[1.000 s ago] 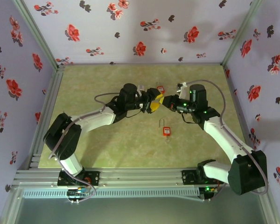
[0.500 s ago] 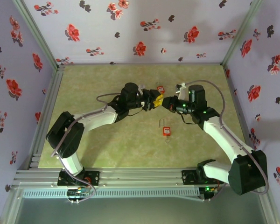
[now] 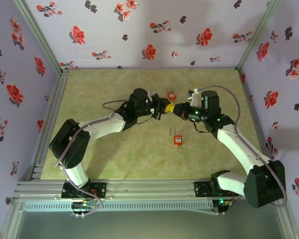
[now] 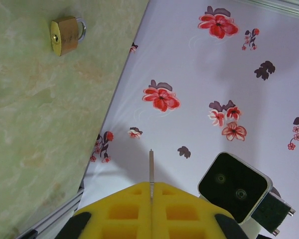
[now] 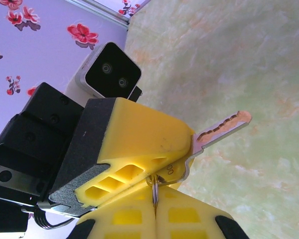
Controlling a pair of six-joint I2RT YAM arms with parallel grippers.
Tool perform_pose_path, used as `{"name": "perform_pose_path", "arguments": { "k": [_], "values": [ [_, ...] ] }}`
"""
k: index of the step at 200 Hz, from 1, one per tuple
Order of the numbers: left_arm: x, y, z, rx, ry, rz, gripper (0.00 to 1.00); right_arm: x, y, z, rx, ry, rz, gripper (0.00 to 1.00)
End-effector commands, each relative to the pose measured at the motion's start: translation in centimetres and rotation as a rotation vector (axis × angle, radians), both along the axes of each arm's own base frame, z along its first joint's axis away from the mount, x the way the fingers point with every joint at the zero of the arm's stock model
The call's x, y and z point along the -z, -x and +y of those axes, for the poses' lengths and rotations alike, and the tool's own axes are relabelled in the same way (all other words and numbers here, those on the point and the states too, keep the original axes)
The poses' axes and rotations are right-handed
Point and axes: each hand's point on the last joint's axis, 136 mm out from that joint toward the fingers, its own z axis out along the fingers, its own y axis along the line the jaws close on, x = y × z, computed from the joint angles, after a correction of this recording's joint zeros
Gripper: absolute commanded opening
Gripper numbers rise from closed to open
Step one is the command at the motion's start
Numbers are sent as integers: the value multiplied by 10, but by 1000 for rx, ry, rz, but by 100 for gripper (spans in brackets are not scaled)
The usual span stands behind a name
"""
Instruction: Unlock with the key
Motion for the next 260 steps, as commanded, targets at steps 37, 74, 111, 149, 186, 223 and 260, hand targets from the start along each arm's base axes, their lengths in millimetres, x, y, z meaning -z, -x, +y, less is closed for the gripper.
{"name": "perform_pose_path", "arguments": {
  "k": [37, 74, 111, 149, 186, 223, 260],
  "values": [
    [-31, 4, 0, 60, 21, -161, 0, -10, -5, -1, 30, -18, 24, 48],
    [-50, 3, 12, 98, -10, -370, 0, -41, -14, -25, 115, -143, 47, 56],
    [-65, 6, 13, 119, 7, -518, 0, -82, -31, -36, 159, -293, 13, 57],
    [-83, 7, 6, 135, 52, -578, 0, -93, -41, -33, 163, -369, -7, 54],
    [-91, 9, 6, 128, 66, -607, 0, -83, -40, -31, 164, -367, 11, 48],
    [-99, 9, 3, 127, 85, -632, 0, -73, -37, -26, 156, -366, 32, 44],
    [-104, 10, -1, 130, 102, -649, 0, -68, -35, -16, 138, -354, 44, 42]
  ]
}}
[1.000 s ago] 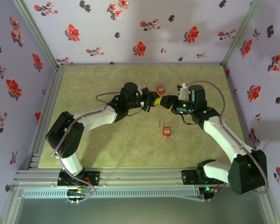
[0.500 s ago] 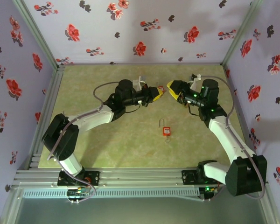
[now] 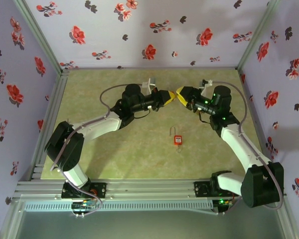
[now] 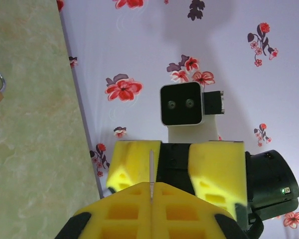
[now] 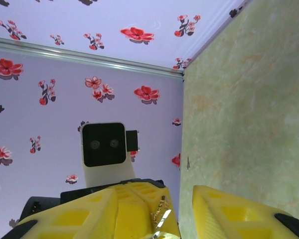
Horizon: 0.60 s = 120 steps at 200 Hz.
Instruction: Unlock with the key
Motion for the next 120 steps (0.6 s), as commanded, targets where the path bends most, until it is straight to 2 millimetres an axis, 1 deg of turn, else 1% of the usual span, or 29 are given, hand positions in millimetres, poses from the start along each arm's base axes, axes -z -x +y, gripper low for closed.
{"name": "perform_pose_path", "arguments": {
  "k": [1, 17, 38, 69, 100, 120],
  "values": [
    [-32, 6, -6, 28, 65, -105, 0, 0, 0, 6, -17, -4, -17, 42],
    [-34, 8, -8, 40, 68, -113, 0, 1, -1, 8, -14, -3, -19, 40],
    [-36, 12, -11, 52, 68, -122, 0, 0, -4, 9, -12, -5, -21, 34],
    [-34, 17, -12, 60, 67, -126, 0, -3, -8, 8, -2, -3, -26, 28],
    [-34, 20, -14, 63, 66, -133, 0, -1, -9, 9, -4, -9, -16, 15],
    [-33, 21, -14, 64, 63, -135, 0, -4, -9, 9, -2, -13, -22, 3]
  ]
}}
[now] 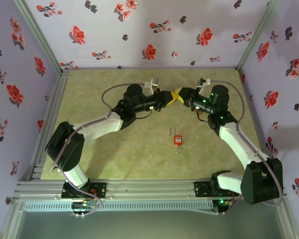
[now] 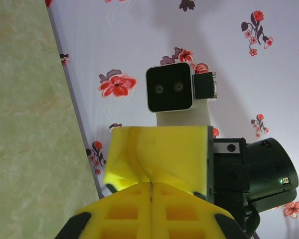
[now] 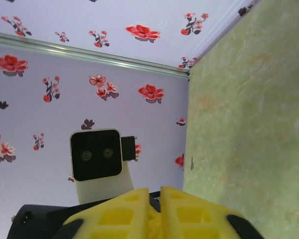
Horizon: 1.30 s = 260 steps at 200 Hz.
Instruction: Unlock with the key
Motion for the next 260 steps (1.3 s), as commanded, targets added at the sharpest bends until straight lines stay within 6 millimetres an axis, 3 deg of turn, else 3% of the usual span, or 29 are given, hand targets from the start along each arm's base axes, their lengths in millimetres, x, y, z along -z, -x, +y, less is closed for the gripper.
{"name": "perform_pose_path", "arguments": {
  "k": [1, 19, 29, 50, 74, 173, 204, 218, 236, 260],
  "values": [
    [-27, 11, -4, 37, 57, -98, 0, -2, -2, 2, 3, 2, -3, 2],
    [-26, 12, -5, 45, 65, -95, 0, -3, -2, 3, -3, 12, -4, 0],
    [-27, 15, -5, 62, 79, -94, 12, -2, -1, 3, -7, 21, -2, 0],
    [-30, 21, -5, 86, 100, -101, 27, 0, -1, 4, -14, 32, -1, 0],
    [-31, 29, -5, 116, 96, -105, 30, 1, -3, 5, -21, 33, 1, 0],
    [-19, 31, -5, 127, 82, -92, 0, 1, 0, 8, -44, 33, -6, 0],
    [-18, 32, -4, 128, 81, -97, 0, -1, 0, 10, -57, 30, -13, 0],
    [-16, 33, -3, 126, 80, -100, 0, -4, -1, 9, -50, 39, -25, 12],
    [-15, 34, 1, 117, 73, -118, 0, -9, -4, 8, -48, 73, -44, 48],
    [-12, 34, 10, 88, 48, -154, 0, 12, -12, -9, 19, 229, 8, 60]
  ]
}}
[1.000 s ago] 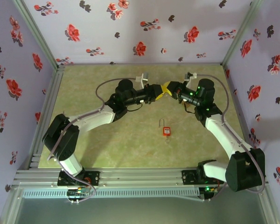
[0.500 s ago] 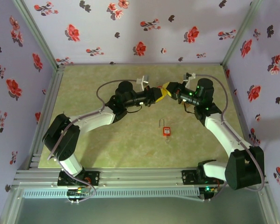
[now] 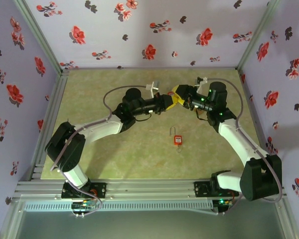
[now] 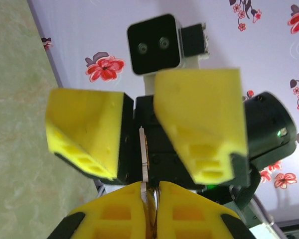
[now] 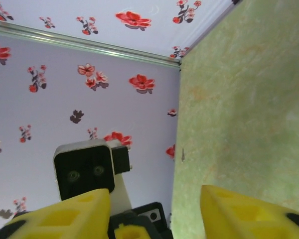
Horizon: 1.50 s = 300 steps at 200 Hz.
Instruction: Unlock with the key
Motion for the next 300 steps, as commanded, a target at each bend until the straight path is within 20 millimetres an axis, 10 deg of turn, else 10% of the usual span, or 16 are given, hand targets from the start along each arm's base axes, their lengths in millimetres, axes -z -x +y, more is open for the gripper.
{"name": "perform_pose_path", "arguments": {
  "k": [1, 58, 149, 300],
  "values": [
    [-19, 13, 10, 6, 26, -115, 0, 8, -9, -15, 56, 160, -13, 60],
    [0, 13, 39, -92, -72, -173, 0, 87, -32, -47, 41, 616, 195, 71],
    [14, -14, 102, -309, -89, -190, 0, 191, -104, -40, -172, 1059, 269, 75],
    [33, -15, 124, -345, -59, -184, 0, 264, -178, -22, -214, 1326, 231, 69]
  ]
}}
